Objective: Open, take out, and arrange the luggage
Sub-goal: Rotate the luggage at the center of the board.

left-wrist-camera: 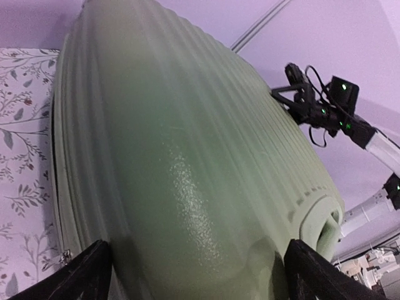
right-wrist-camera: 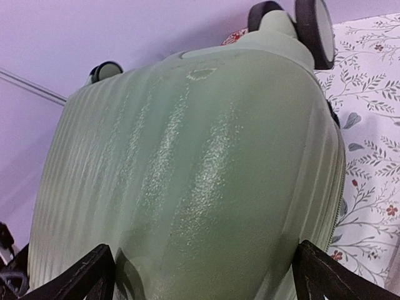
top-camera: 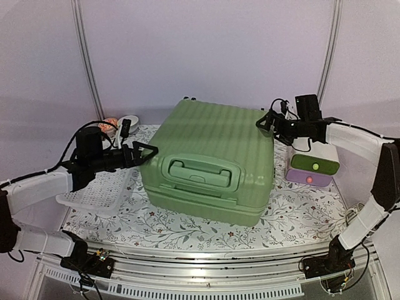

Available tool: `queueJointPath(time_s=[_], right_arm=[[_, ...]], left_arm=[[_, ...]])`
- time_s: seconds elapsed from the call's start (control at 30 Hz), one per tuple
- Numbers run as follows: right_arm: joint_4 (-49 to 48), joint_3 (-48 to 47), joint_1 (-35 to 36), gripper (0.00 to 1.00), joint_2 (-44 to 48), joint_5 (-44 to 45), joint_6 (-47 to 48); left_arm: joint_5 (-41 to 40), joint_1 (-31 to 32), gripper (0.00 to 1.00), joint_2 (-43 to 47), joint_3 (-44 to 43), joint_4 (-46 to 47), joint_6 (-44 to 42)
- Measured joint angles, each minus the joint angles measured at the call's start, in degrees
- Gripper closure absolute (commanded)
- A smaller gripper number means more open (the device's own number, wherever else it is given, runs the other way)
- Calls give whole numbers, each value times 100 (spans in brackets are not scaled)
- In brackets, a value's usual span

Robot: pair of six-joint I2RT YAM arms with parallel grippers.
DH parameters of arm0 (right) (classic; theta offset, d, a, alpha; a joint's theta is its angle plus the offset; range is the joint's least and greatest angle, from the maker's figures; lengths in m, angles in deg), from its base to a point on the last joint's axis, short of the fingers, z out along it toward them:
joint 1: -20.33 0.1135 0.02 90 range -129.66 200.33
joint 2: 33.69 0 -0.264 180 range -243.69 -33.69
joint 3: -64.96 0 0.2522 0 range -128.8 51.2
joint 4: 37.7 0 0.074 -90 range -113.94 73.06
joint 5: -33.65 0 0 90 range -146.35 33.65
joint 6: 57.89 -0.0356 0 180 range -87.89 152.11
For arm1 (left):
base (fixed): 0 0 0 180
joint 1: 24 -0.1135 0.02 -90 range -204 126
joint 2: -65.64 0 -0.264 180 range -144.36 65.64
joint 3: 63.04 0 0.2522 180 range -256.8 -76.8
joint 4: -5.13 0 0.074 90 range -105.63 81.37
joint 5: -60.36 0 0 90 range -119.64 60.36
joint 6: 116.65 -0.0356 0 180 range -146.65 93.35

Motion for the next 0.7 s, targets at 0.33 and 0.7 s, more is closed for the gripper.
queueJointPath(time_s=[0.33, 0.7], right_arm=[[566, -2179, -306, 1, -1589, 142, 763], [654, -2717, -192, 1, -1902, 125, 1475]], left_arm=[[197, 1856, 4, 52, -17, -184, 94], [627, 2911, 3, -693, -844, -922, 52]])
